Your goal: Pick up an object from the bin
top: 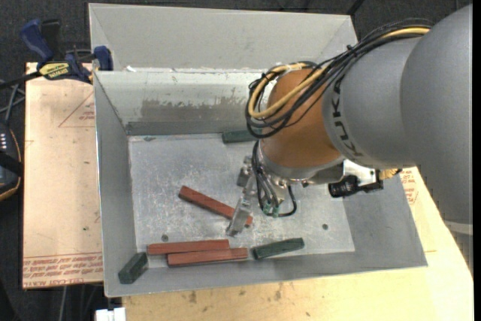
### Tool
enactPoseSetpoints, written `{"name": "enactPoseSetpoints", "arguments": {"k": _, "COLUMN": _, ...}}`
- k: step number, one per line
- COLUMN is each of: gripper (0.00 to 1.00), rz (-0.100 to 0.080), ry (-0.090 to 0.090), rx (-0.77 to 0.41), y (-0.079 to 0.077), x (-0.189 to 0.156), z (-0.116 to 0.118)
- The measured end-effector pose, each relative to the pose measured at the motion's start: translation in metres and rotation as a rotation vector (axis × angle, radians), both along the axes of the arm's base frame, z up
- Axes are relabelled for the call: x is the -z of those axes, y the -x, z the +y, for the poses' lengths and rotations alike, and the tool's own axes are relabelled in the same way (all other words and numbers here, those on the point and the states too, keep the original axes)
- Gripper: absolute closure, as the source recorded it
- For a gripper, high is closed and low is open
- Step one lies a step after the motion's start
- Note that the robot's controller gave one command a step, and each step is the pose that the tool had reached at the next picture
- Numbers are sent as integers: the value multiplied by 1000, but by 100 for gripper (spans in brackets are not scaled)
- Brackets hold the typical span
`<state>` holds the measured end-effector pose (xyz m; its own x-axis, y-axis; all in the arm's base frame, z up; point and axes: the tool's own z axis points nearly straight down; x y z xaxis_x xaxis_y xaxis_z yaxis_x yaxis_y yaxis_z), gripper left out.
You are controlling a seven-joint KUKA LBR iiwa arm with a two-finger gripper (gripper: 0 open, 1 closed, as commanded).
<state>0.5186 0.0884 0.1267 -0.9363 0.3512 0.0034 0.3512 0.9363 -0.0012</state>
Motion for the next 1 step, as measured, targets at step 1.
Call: {"name": "enactPoseSetpoints", "arguments": {"k": 1, "gripper": 0, "rz": -7, "ry": -1, "rx": 7, "y": 0, "x": 23, "z": 3}}
